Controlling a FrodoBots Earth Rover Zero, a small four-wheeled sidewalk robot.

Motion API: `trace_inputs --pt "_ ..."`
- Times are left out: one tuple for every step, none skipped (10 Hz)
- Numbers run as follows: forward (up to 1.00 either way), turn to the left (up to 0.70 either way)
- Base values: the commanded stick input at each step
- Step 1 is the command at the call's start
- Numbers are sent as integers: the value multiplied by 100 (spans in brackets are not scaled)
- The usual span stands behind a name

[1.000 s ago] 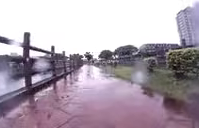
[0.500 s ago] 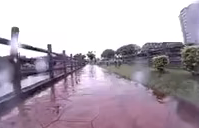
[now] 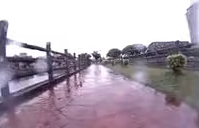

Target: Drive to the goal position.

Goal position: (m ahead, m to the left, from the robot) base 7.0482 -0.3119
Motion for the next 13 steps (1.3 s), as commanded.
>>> trace_inputs --pt "100 29" --pt "100 22" --pt "100 7" --pt "100 0" --pt "100 0" --pt "100 0" --pt "100 0" --pt "100 0" --pt "100 0" --pt "100 0" --pt "100 0" --pt "100 0" --pt "100 8"
